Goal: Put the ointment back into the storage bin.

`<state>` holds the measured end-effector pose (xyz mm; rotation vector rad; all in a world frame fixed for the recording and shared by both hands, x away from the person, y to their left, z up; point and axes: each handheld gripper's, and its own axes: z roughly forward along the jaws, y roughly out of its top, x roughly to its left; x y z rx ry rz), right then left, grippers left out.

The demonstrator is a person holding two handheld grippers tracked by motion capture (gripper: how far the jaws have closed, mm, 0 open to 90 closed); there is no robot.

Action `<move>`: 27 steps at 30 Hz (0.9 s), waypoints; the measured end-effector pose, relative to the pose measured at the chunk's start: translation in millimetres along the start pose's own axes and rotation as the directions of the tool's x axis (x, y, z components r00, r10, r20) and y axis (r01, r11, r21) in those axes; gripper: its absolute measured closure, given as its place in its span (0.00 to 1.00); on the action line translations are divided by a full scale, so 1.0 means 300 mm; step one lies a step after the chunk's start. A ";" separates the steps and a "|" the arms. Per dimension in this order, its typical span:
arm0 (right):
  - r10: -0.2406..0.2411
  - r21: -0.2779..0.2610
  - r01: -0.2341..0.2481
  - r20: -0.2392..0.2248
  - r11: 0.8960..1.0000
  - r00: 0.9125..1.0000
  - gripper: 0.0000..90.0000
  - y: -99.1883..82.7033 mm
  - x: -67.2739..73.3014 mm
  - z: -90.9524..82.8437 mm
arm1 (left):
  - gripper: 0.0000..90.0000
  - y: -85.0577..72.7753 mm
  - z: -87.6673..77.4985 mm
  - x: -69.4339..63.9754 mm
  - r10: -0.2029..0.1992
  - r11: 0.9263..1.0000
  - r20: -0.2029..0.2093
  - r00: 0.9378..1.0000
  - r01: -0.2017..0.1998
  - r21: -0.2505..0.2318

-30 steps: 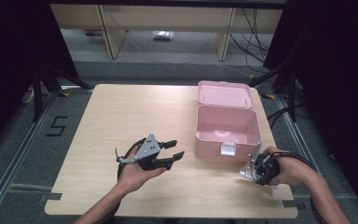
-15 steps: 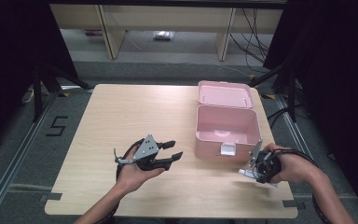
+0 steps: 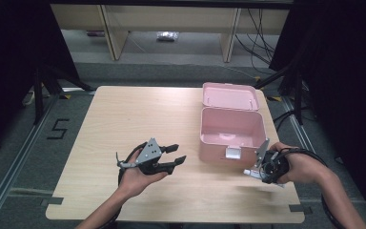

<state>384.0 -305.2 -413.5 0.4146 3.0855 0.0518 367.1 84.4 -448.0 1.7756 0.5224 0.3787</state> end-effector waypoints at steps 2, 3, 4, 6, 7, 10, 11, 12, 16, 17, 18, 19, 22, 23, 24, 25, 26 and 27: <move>-0.008 -0.001 0.008 0.001 1.000 1.000 0.79 0.002 -0.001 -0.008 | 0.56 0.001 -0.001 0.000 0.001 1.000 0.000 1.000 -0.001 -0.002; -0.013 -0.006 0.013 0.003 1.000 1.000 0.79 0.002 -0.003 -0.010 | 0.56 0.001 -0.001 0.000 0.001 1.000 0.000 1.000 -0.001 -0.001; -0.009 -0.003 0.009 0.000 1.000 1.000 0.79 0.003 -0.002 -0.014 | 0.56 0.001 -0.001 0.000 0.001 1.000 0.000 1.000 -0.001 -0.002; 0.008 0.003 -0.008 0.011 1.000 1.000 0.79 0.004 0.002 -0.021 | 0.56 0.001 -0.002 0.001 0.001 1.000 0.000 1.000 -0.001 -0.002; -0.020 -0.004 0.020 0.012 1.000 1.000 0.79 0.006 -0.003 -0.021 | 0.56 0.001 -0.002 0.001 0.001 1.000 0.001 1.000 -0.001 -0.001; -0.040 -0.012 0.040 0.009 0.999 0.999 0.79 0.009 -0.007 -0.026 | 0.56 0.001 -0.002 0.002 0.001 1.000 0.001 1.000 -0.001 0.000; -0.032 -0.004 0.032 0.006 0.999 0.999 0.79 0.011 -0.005 -0.030 | 0.56 0.001 -0.001 0.002 0.001 1.000 0.000 1.000 -0.001 0.000; -0.025 -0.004 0.025 0.003 1.000 1.000 0.79 0.012 -0.006 -0.033 | 0.56 0.001 -0.001 0.002 0.001 1.000 0.000 1.000 -0.001 0.000; -0.046 -0.003 0.046 0.020 0.999 0.999 0.79 0.015 -0.011 -0.042 | 0.55 0.001 -0.001 0.002 0.001 1.000 0.000 1.000 -0.001 0.001; -0.034 0.008 0.034 0.015 0.999 0.999 0.79 0.017 -0.010 -0.047 | 0.55 0.000 -0.001 0.001 0.000 1.000 0.000 1.000 0.000 0.002; -0.016 0.006 0.016 0.020 1.000 1.000 0.79 0.017 -0.006 -0.050 | 0.55 -0.001 -0.001 0.001 0.000 1.000 -0.001 1.000 0.000 0.002; -0.056 -0.006 0.056 0.027 0.998 0.998 0.79 0.018 -0.013 -0.051 | 0.55 -0.001 -0.001 0.000 0.000 1.000 0.000 1.000 0.000 0.003; -0.039 -0.001 0.039 0.018 0.999 0.999 0.79 0.022 -0.011 -0.061 | 0.55 -0.003 0.000 -0.001 -0.002 1.000 0.000 1.000 0.002 0.003; -0.033 -0.006 0.034 0.031 0.999 0.999 0.79 0.021 -0.009 -0.064 | 0.55 -0.003 0.000 -0.002 -0.001 1.000 -0.001 1.000 0.001 0.003; -0.070 -0.018 0.070 0.023 0.997 0.997 0.79 0.023 -0.017 -0.061 | 0.55 -0.004 0.000 -0.002 0.000 1.000 0.000 1.000 0.000 0.004; -0.082 -0.022 0.082 0.023 0.996 0.996 0.79 0.025 -0.020 -0.061 | 0.55 -0.004 0.000 -0.003 0.000 1.000 0.002 1.000 0.000 0.004; -0.079 -0.018 0.079 0.023 0.997 0.997 0.79 0.026 -0.020 -0.063 | 0.55 -0.005 0.001 -0.003 -0.001 1.000 0.002 1.000 0.001 0.004; -0.095 -0.019 0.095 0.027 0.995 0.995 0.79 0.028 -0.023 -0.063 | 0.55 -0.006 0.004 -0.002 -0.002 1.000 0.011 1.000 0.002 -0.007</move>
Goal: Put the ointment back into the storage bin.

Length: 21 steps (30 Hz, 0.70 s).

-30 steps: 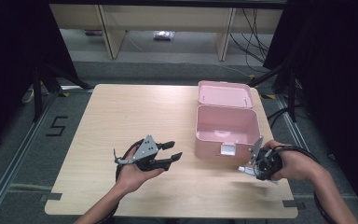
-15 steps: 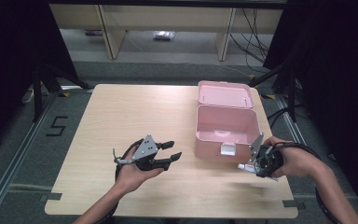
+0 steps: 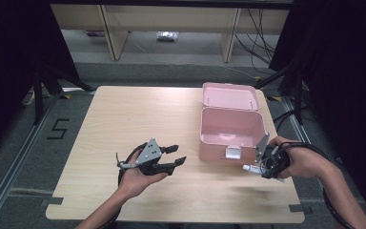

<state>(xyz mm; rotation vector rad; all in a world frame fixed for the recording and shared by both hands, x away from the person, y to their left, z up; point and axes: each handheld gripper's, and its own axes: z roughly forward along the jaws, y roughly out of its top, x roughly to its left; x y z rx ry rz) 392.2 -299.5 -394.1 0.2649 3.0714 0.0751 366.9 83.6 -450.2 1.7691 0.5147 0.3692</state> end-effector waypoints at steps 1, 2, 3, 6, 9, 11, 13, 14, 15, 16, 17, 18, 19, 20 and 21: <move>0.006 0.004 -0.006 -0.002 1.000 1.000 0.79 0.001 0.001 -0.002 | 0.55 0.000 -0.001 -0.001 0.001 1.000 -0.002 1.000 -0.001 0.002; 0.004 0.006 -0.004 0.001 1.000 1.000 0.79 0.003 -0.001 -0.005 | 0.55 0.001 -0.001 -0.001 0.001 1.000 -0.003 1.000 -0.001 0.004; 0.013 0.006 -0.013 -0.002 1.000 1.000 0.79 0.003 0.001 -0.006 | 0.55 0.002 -0.002 -0.003 0.001 1.000 -0.006 1.000 -0.001 0.012; 0.021 0.012 -0.021 0.006 1.000 1.000 0.79 0.007 0.003 -0.014 | 0.55 0.000 0.001 -0.003 -0.001 1.000 0.002 1.000 0.001 -0.001; 0.012 0.019 -0.013 0.010 1.000 1.000 0.79 0.012 0.001 -0.022 | 0.55 0.001 -0.002 -0.003 0.002 1.000 -0.007 1.000 -0.002 0.013; 0.035 0.020 -0.035 0.006 0.999 0.999 0.79 0.012 0.003 -0.026 | 0.55 0.001 -0.002 -0.003 0.003 1.000 -0.007 1.000 -0.003 0.016; -0.027 0.006 0.027 0.011 1.000 1.000 0.79 0.014 -0.010 -0.024 | 0.55 0.001 0.000 -0.004 0.000 1.000 -0.001 1.000 0.000 0.004; -0.020 0.013 0.020 0.010 1.000 1.000 0.79 0.014 -0.010 -0.027 | 0.55 0.003 -0.003 -0.005 0.003 1.000 -0.004 1.000 -0.003 0.011; -0.035 0.014 0.035 0.006 0.999 0.999 0.79 0.017 -0.014 -0.029 | 0.55 0.003 -0.003 -0.005 0.002 1.000 -0.005 1.000 -0.002 0.011; -0.031 0.010 0.031 0.012 0.999 0.999 0.79 0.017 -0.012 -0.030 | 0.55 0.003 -0.003 -0.004 0.002 1.000 -0.006 1.000 -0.002 0.011; -0.043 0.005 0.043 0.021 0.999 0.999 0.79 0.017 -0.015 -0.032 | 0.55 0.003 -0.003 -0.004 0.002 1.000 -0.006 1.000 -0.002 0.011; -0.041 0.009 0.041 0.017 0.999 0.999 0.79 0.018 -0.015 -0.035 | 0.55 0.003 -0.003 -0.004 0.002 1.000 -0.006 1.000 -0.002 0.012; -0.033 0.015 0.032 0.012 0.999 0.999 0.79 0.019 -0.015 -0.039 | 0.55 0.003 -0.002 -0.004 0.003 1.000 -0.006 1.000 -0.002 0.013; -0.027 0.018 0.027 0.017 0.999 0.999 0.79 0.019 -0.014 -0.042 | 0.55 0.002 -0.001 -0.004 0.002 1.000 -0.004 1.000 -0.002 0.008; -0.035 0.015 0.035 0.021 0.999 0.999 0.79 0.019 -0.015 -0.044 | 0.55 0.002 0.002 -0.004 0.000 1.000 0.003 1.000 0.000 0.000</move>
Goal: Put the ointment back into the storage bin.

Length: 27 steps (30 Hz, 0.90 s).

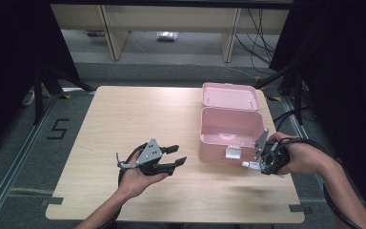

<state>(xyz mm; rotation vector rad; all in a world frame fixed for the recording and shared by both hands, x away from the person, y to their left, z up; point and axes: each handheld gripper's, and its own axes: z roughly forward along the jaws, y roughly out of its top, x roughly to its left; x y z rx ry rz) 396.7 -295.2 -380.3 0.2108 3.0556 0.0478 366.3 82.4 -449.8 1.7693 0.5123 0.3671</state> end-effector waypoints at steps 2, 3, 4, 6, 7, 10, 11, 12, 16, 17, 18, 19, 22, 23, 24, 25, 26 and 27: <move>0.006 0.004 -0.006 -0.002 1.000 1.000 0.79 0.001 0.000 -0.007 | 0.55 0.000 0.001 0.000 0.003 1.000 0.000 1.000 -0.003 0.000; 0.015 0.012 -0.015 0.002 1.000 1.000 0.79 0.001 0.001 -0.012 | 0.55 0.000 0.001 -0.001 0.001 1.000 0.000 1.000 -0.001 -0.002; 0.006 0.007 -0.006 0.001 1.000 1.000 0.79 0.002 -0.001 -0.012 | 0.55 0.000 0.001 -0.001 0.001 1.000 0.001 1.000 -0.001 -0.002; 0.027 0.014 -0.027 0.004 1.000 1.000 0.79 0.002 0.004 -0.018 | 0.55 0.002 -0.002 -0.003 0.004 1.000 -0.007 1.000 -0.004 0.013; 0.027 0.012 -0.027 0.010 1.000 1.000 0.79 0.003 0.004 -0.020 | 0.55 0.002 -0.002 -0.003 0.004 1.000 -0.007 1.000 -0.004 0.013; 0.013 0.016 -0.013 0.002 1.000 1.000 0.79 0.007 -0.003 -0.026 | 0.55 0.002 -0.002 -0.002 0.004 1.000 -0.007 1.000 -0.004 0.015; 0.023 0.009 -0.023 0.012 1.000 1.000 0.79 0.006 -0.001 -0.027 | 0.55 0.002 -0.002 -0.002 0.005 1.000 -0.006 1.000 -0.005 0.016; -0.036 -0.010 0.036 0.009 0.999 0.999 0.79 0.008 -0.013 -0.025 | 0.55 0.002 -0.001 -0.002 0.006 1.000 -0.006 1.000 -0.006 0.015; 0.017 0.005 -0.017 0.025 1.000 1.000 0.79 0.010 -0.005 -0.044 | 0.55 0.002 0.001 -0.004 0.005 1.000 -0.004 1.000 -0.005 0.013; 0.026 0.008 -0.026 0.020 1.000 0.999 0.79 0.011 -0.006 -0.047 | 0.55 0.002 0.001 -0.005 0.005 1.000 -0.003 1.000 -0.005 0.014; 0.018 0.007 -0.018 0.023 1.000 1.000 0.79 0.012 -0.008 -0.050 | 0.55 0.002 0.001 -0.005 0.005 1.000 -0.003 1.000 -0.005 0.013; 0.000 0.003 0.000 0.019 1.000 1.000 0.79 0.014 -0.013 -0.050 | 0.55 0.002 0.002 -0.006 0.004 1.000 -0.003 1.000 -0.004 0.013; -0.011 0.000 0.011 0.027 1.000 1.000 0.79 0.016 -0.018 -0.056 | 0.55 0.001 0.002 -0.007 0.005 1.000 -0.003 1.000 -0.005 0.014; -0.018 -0.001 0.018 0.023 1.000 1.000 0.79 0.017 -0.022 -0.058 | 0.55 0.001 0.003 -0.007 0.004 1.000 -0.004 1.000 -0.004 0.015; 0.019 0.008 -0.019 0.022 1.000 1.000 0.79 0.018 -0.017 -0.064 | 0.55 0.001 0.003 -0.007 0.004 1.000 -0.003 1.000 -0.004 0.015; -0.025 -0.002 0.025 0.033 1.000 0.999 0.79 0.020 -0.025 -0.065 | 0.55 0.001 0.003 -0.007 0.006 1.000 -0.003 1.000 -0.006 0.015; 0.012 0.004 -0.012 0.033 1.000 0.999 0.79 0.020 -0.018 -0.071 | 0.55 0.001 0.003 -0.007 0.006 1.000 -0.002 1.000 -0.006 0.015; -0.027 -0.005 0.027 0.034 1.000 0.999 0.79 0.023 -0.026 -0.071 | 0.55 0.001 0.003 -0.007 0.006 1.000 -0.002 1.000 -0.006 0.015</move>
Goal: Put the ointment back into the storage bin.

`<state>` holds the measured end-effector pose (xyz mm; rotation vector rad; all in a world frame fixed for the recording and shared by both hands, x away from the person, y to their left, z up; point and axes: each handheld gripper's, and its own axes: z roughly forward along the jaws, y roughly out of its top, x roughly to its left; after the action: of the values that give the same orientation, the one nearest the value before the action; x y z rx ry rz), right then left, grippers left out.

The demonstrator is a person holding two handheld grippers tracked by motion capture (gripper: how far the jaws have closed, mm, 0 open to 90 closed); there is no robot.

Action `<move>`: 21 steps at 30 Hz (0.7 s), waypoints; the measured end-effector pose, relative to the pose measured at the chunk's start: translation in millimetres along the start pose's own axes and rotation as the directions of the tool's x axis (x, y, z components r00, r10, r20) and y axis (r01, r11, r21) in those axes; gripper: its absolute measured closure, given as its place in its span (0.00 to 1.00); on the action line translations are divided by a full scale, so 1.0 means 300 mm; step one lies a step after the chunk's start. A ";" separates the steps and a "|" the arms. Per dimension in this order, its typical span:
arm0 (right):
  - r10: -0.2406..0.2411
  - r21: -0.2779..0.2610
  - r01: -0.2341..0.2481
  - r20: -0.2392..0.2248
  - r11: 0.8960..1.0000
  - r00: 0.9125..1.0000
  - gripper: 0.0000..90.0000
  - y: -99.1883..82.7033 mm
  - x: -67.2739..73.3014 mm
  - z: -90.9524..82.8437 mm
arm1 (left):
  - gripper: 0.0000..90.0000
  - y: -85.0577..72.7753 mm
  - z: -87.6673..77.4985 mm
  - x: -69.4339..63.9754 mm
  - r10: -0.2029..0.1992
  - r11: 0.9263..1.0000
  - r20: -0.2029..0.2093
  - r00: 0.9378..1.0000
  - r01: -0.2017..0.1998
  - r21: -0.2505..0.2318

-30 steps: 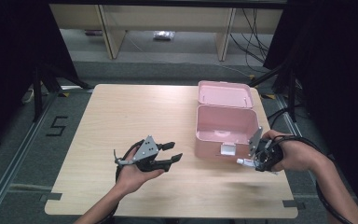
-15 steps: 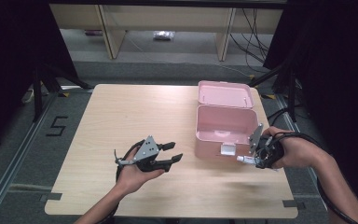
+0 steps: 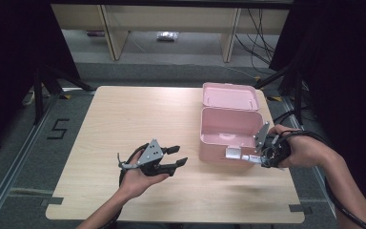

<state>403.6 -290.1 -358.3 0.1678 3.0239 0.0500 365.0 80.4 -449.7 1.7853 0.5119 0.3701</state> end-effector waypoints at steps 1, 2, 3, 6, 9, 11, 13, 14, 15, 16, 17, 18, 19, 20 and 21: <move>0.031 0.007 -0.031 0.002 1.000 1.000 0.79 0.000 0.005 -0.006 | 0.55 0.000 0.000 0.000 0.000 1.000 0.000 1.000 0.000 0.001; 0.007 0.003 -0.007 0.003 1.000 1.000 0.79 0.002 -0.001 -0.008 | 0.55 0.000 0.000 0.000 0.000 1.000 0.000 1.000 0.000 0.001; 0.035 0.012 -0.035 0.011 0.999 0.999 0.79 0.002 0.005 -0.013 | 0.55 0.000 0.001 -0.001 -0.001 1.000 0.000 1.000 0.001 0.000; 0.025 0.009 -0.025 0.006 1.000 1.000 0.79 0.007 -0.001 -0.021 | 0.55 0.001 0.001 -0.001 0.000 1.000 0.001 1.000 0.000 0.000; 0.000 0.002 0.000 0.011 1.000 1.000 0.79 0.011 -0.008 -0.026 | 0.55 0.001 0.001 -0.001 0.000 1.000 0.002 1.000 0.000 0.001; 0.003 0.003 -0.003 0.018 1.000 1.000 0.79 0.013 -0.010 -0.030 | 0.55 0.001 0.001 -0.001 0.000 1.000 0.001 1.000 0.000 0.001; -0.008 -0.003 0.008 0.019 1.000 1.000 0.79 0.016 -0.014 -0.033 | 0.55 0.000 0.001 -0.002 0.001 1.000 0.002 1.000 -0.001 0.002; -0.022 -0.005 0.022 0.019 1.000 1.000 0.79 0.017 -0.019 -0.033 | 0.55 0.000 0.002 -0.002 0.000 1.000 0.003 1.000 0.000 0.002; -0.022 -0.002 0.022 0.018 1.000 1.000 0.79 0.018 -0.020 -0.034 | 0.55 -0.001 0.002 -0.003 -0.001 1.000 0.003 1.000 0.001 0.002; -0.004 0.001 0.004 0.015 1.000 1.000 0.79 0.019 -0.018 -0.036 | 0.55 -0.001 0.003 -0.003 0.000 1.000 0.003 1.000 0.000 0.003; -0.001 0.004 0.001 0.019 1.000 1.000 0.79 0.019 -0.018 -0.038 | 0.55 0.000 0.003 -0.002 0.000 1.000 0.004 1.000 0.000 0.004; 0.034 0.013 -0.034 0.019 0.999 0.999 0.79 0.020 -0.012 -0.042 | 0.55 0.000 0.003 -0.002 0.000 1.000 0.004 1.000 0.000 0.004; 0.021 0.007 -0.021 0.021 1.000 1.000 0.79 0.020 -0.016 -0.043 | 0.55 0.000 0.003 -0.002 0.001 1.000 0.004 1.000 -0.001 0.004; 0.017 0.007 -0.017 0.023 1.000 1.000 0.79 0.021 -0.017 -0.044 | 0.55 0.001 0.003 -0.001 0.003 1.000 0.004 1.000 -0.003 0.004; -0.001 0.002 0.000 0.019 1.000 1.000 0.79 0.021 -0.022 -0.044 | 0.55 0.001 0.004 -0.002 0.003 1.000 0.004 1.000 -0.003 0.003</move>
<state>409.3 -284.8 -344.2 0.1667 3.0052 0.0452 365.1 79.2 -449.7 1.7899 0.5075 0.3672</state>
